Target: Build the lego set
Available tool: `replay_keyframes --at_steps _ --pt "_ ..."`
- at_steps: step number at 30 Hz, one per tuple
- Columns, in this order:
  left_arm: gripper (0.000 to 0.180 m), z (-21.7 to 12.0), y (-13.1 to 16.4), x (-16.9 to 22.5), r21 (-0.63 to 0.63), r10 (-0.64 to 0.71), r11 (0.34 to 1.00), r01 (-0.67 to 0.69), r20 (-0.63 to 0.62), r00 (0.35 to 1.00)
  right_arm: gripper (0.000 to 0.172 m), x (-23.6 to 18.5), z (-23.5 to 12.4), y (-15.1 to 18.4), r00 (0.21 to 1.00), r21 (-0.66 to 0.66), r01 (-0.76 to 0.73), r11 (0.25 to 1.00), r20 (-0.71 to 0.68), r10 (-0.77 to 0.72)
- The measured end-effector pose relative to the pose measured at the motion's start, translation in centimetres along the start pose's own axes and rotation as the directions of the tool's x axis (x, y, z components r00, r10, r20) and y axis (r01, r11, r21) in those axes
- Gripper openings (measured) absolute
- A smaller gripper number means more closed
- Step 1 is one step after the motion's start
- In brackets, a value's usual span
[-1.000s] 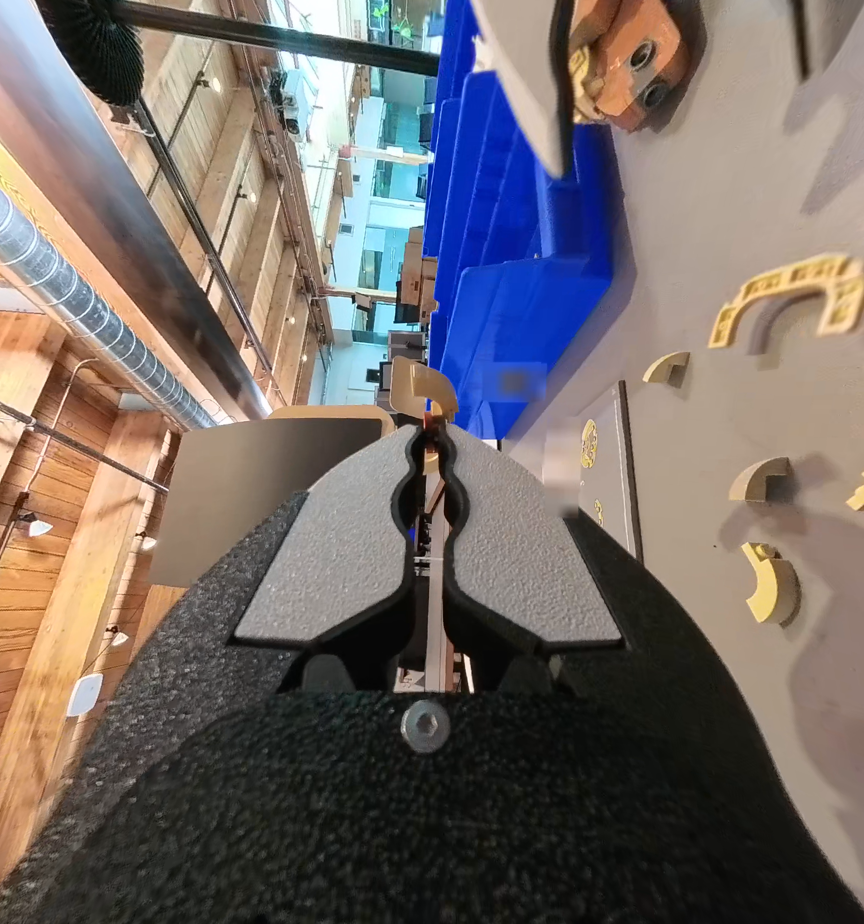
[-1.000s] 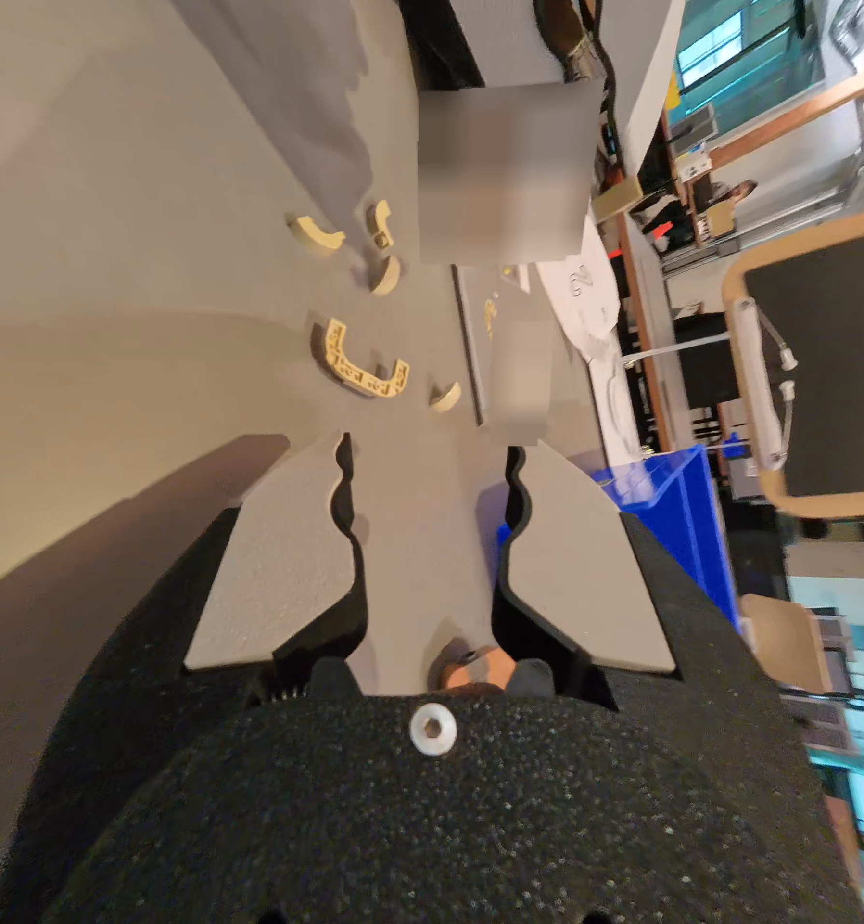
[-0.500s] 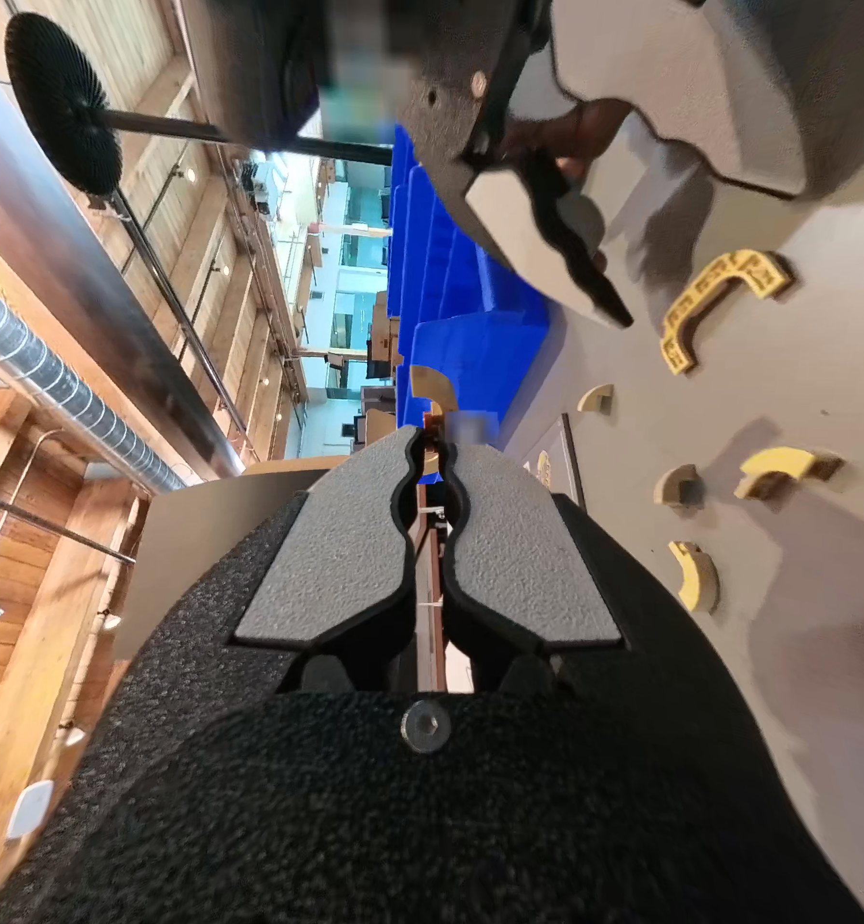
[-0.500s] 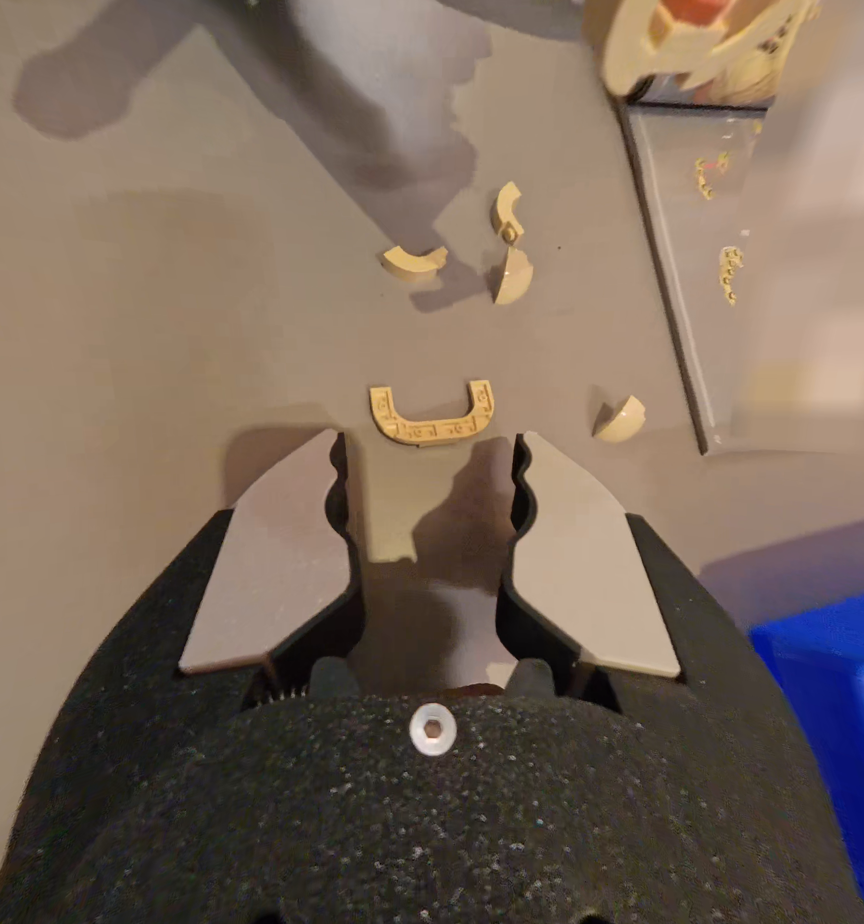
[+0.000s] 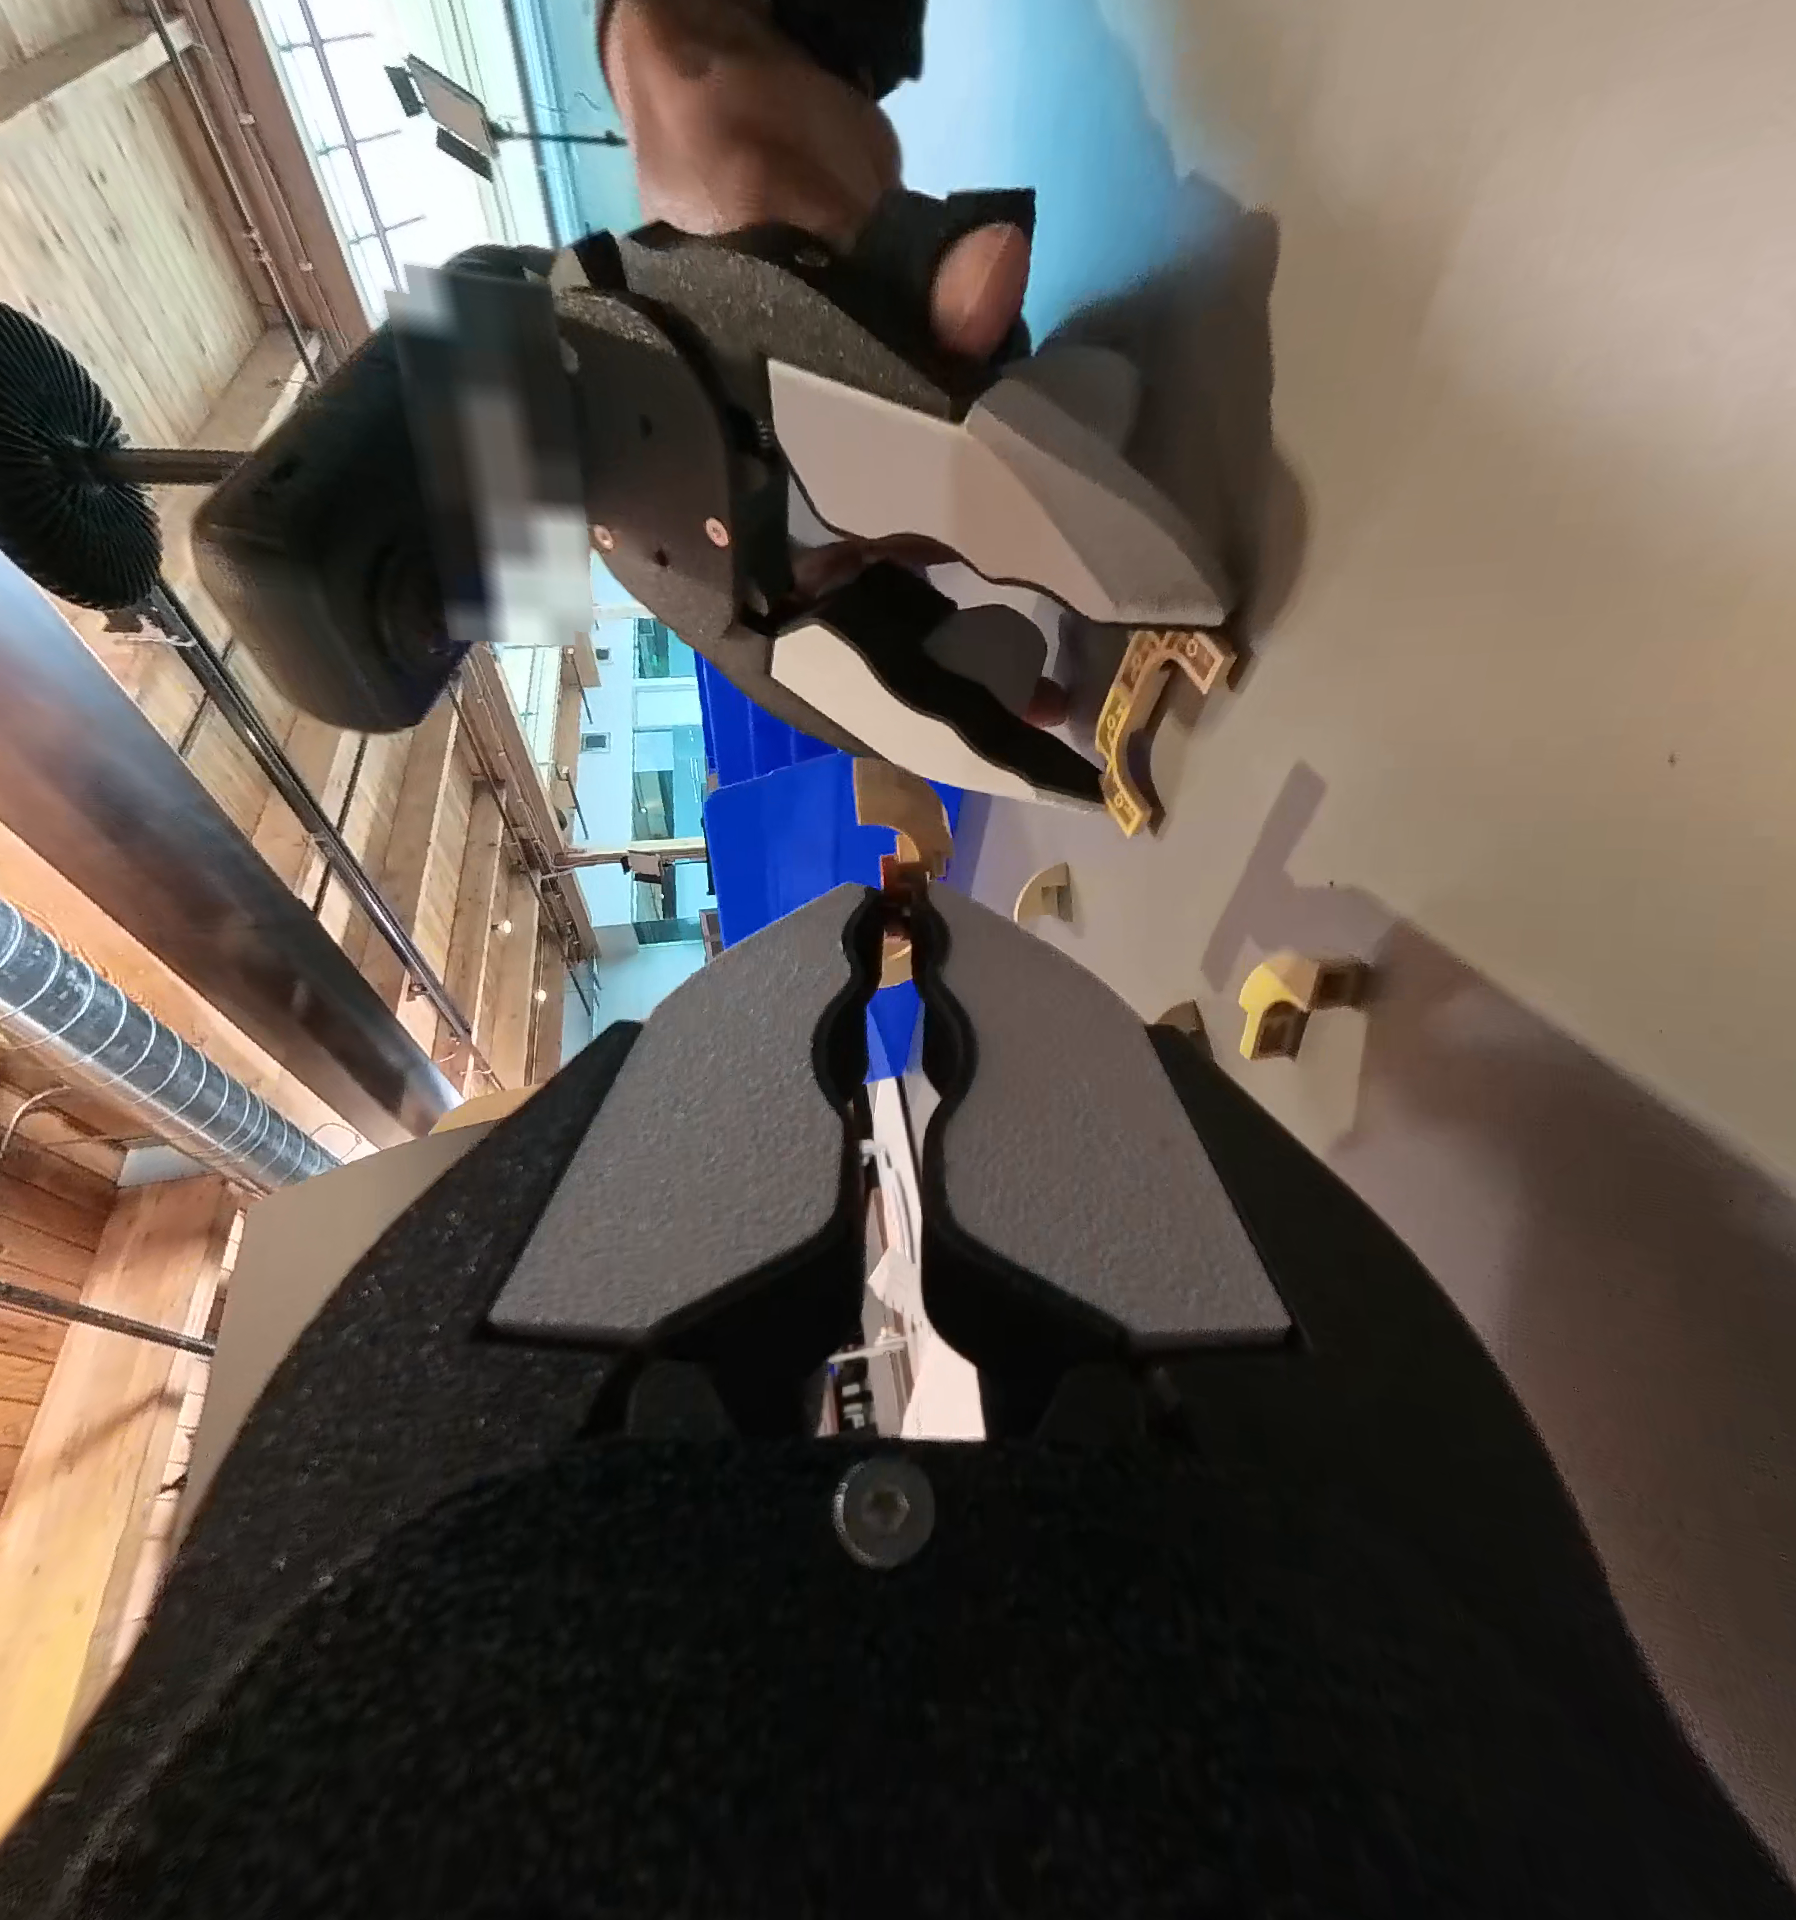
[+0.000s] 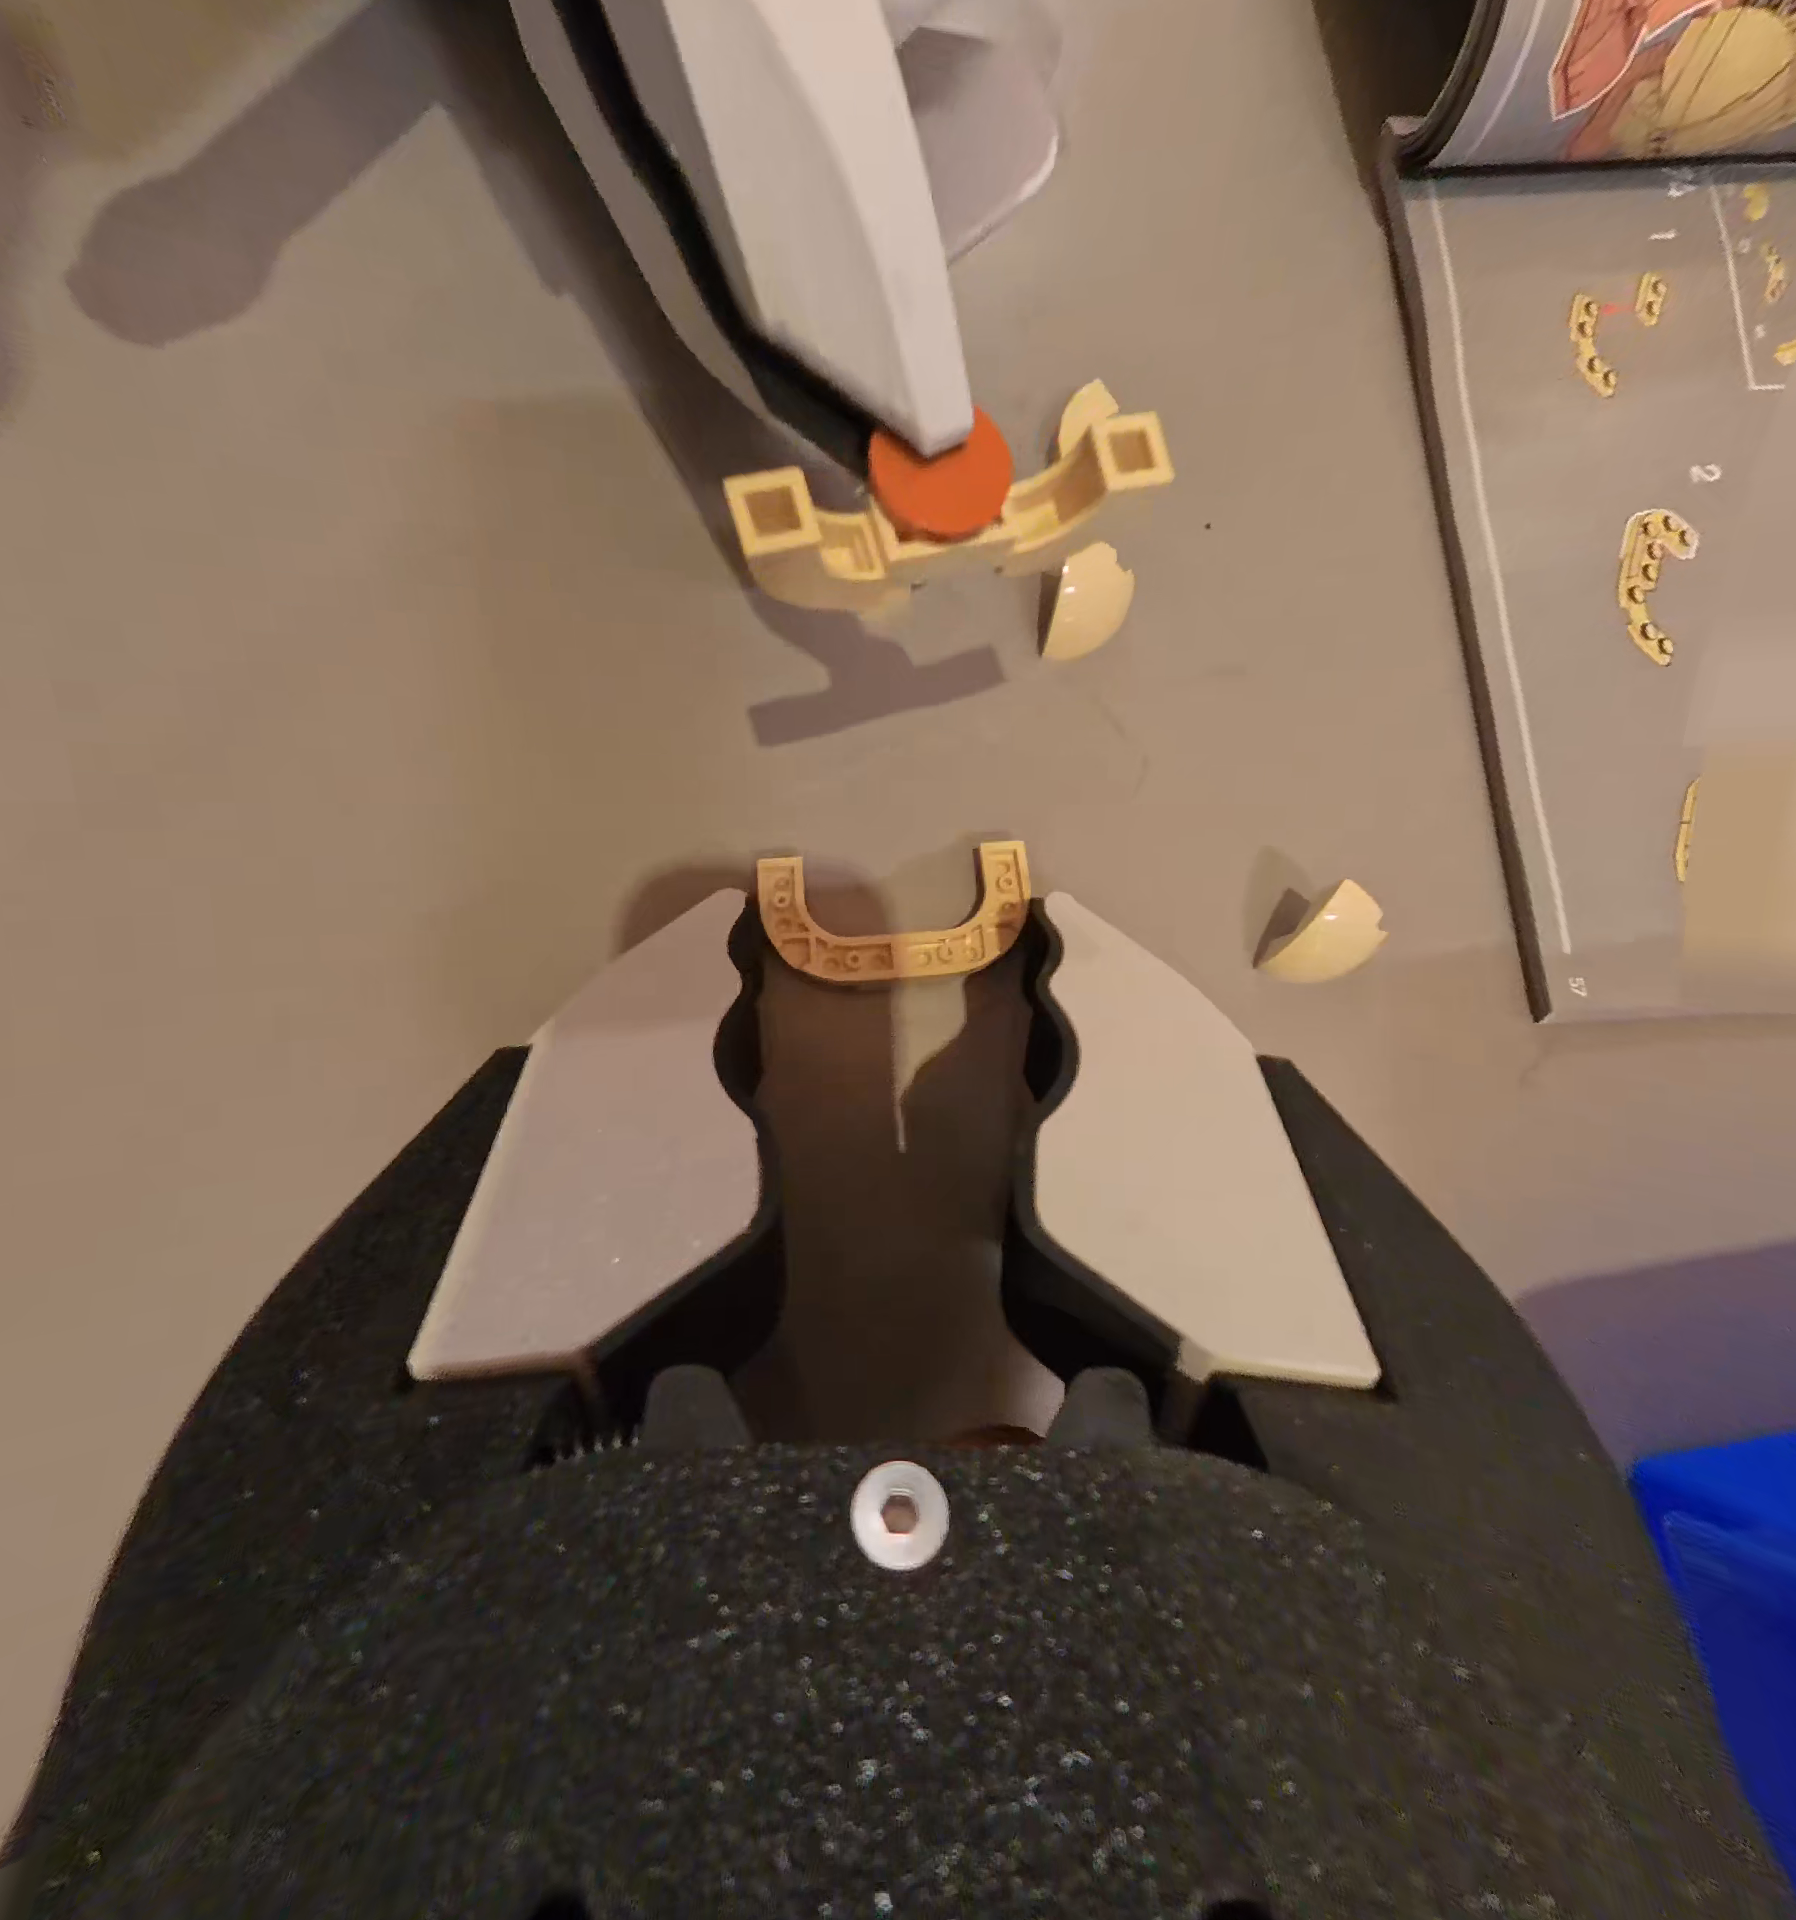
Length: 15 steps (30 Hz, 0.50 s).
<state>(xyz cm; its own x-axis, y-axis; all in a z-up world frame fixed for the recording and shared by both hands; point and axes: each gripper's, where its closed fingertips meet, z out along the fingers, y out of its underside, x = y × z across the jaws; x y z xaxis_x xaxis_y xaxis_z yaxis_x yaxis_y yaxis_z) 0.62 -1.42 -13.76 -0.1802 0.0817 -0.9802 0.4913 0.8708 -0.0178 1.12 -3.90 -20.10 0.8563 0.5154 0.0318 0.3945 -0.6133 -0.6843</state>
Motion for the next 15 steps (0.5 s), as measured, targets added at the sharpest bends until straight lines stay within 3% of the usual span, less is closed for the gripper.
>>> replay_keyframes --at_steps 8,15 --pt "0.004 0.1 -0.7 -1.1 0.009 -0.015 1.000 0.015 0.082 0.996 0.048 0.2 -5.4 -5.1 0.999 0.278 -0.036 0.960 0.007 0.036" --pt "0.004 0.2 -2.3 -1.3 0.046 0.025 0.999 -0.030 0.098 0.995 0.048 -1.0 -5.9 -6.0 0.999 0.265 0.005 0.964 0.042 -0.017"
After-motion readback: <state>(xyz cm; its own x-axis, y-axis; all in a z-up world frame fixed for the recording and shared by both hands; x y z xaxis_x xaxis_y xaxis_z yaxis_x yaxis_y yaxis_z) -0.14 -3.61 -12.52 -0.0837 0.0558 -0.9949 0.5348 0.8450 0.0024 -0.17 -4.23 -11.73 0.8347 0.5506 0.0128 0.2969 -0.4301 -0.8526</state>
